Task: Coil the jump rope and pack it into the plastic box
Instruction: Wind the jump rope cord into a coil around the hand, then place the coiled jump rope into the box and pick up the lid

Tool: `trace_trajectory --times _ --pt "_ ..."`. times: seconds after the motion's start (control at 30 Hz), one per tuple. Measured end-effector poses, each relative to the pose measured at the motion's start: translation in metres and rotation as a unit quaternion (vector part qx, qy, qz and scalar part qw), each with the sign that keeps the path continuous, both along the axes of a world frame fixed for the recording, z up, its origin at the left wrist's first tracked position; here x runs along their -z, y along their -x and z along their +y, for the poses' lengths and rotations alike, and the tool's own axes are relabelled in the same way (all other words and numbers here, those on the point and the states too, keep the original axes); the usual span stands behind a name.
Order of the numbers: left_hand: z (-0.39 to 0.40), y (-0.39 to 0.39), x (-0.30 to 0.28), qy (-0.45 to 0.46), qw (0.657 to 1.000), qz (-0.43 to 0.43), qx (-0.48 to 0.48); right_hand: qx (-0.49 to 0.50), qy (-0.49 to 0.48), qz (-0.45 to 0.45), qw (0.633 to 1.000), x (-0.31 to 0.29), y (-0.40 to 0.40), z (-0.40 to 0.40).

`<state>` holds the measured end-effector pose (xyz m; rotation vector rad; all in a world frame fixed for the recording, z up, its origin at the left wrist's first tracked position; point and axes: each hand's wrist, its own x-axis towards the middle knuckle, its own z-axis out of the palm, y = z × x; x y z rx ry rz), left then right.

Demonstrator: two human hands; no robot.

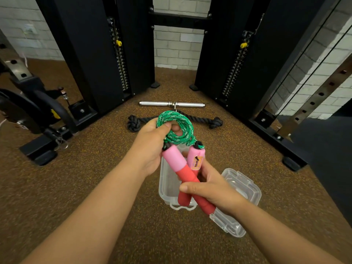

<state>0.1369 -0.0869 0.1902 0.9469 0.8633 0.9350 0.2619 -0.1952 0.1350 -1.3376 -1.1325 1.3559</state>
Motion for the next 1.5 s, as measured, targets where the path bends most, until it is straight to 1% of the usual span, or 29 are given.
trace_trajectory --times 0.1,0.13,0.23,0.27,0.3,0.37,0.5,0.63,0.73,0.8,0.87,0.97,1.1,1.17,1.33,1.4,1.5 --pt "0.016 -0.018 0.014 0.043 0.999 -0.009 0.004 0.011 0.035 0.001 0.999 0.011 -0.011 0.003" --pt "0.021 -0.025 0.020 0.063 0.998 -0.008 0.011 0.017 0.051 -0.016 0.998 0.016 -0.016 0.005" --pt "0.039 -0.043 0.043 0.113 0.993 0.023 0.037 0.045 0.089 -0.126 0.987 0.036 -0.026 0.021" --pt "0.048 -0.048 0.051 0.123 0.991 0.035 0.041 0.061 0.094 -0.147 0.983 0.046 -0.026 0.030" --pt "0.058 -0.052 0.060 0.130 0.990 0.048 0.042 0.079 0.093 -0.151 0.981 0.057 -0.025 0.038" --pt "0.080 -0.061 0.082 0.135 0.986 0.079 0.051 0.110 0.086 -0.127 0.982 0.086 -0.019 0.056" --pt "0.119 -0.087 0.136 0.135 0.975 0.148 0.100 0.170 0.086 -0.115 0.975 0.148 -0.013 0.089" --pt "0.145 -0.111 0.189 0.141 0.962 0.195 0.128 0.198 0.112 -0.114 0.967 0.197 -0.026 0.114" --pt "0.159 -0.128 0.230 0.145 0.949 0.242 0.142 0.225 0.161 -0.120 0.954 0.231 -0.036 0.124" --pt "0.161 -0.139 0.255 0.169 0.936 0.271 0.148 0.239 0.212 -0.144 0.937 0.252 -0.037 0.126" --pt "0.158 -0.146 0.278 0.188 0.921 0.306 0.151 0.237 0.259 -0.160 0.923 0.268 -0.036 0.125" --pt "0.152 -0.152 0.306 0.200 0.900 0.354 0.159 0.223 0.306 -0.164 0.911 0.284 -0.036 0.122" --pt "0.150 -0.148 0.332 0.210 0.882 0.402 0.129 0.179 0.344 -0.209 0.897 0.296 -0.034 0.121" --pt "0.152 -0.144 0.341 0.197 0.877 0.424 0.111 0.165 0.352 -0.227 0.893 0.300 -0.032 0.124" --pt "0.150 -0.138 0.368 0.201 0.854 0.474 0.074 0.164 0.369 -0.275 0.873 0.306 -0.025 0.131" --pt "0.144 -0.134 0.378 0.189 0.862 0.469 0.036 0.172 0.365 -0.289 0.868 0.307 -0.024 0.134" --pt "0.130 -0.132 0.378 0.145 0.881 0.450 -0.013 0.195 0.351 -0.308 0.863 0.307 -0.022 0.137"
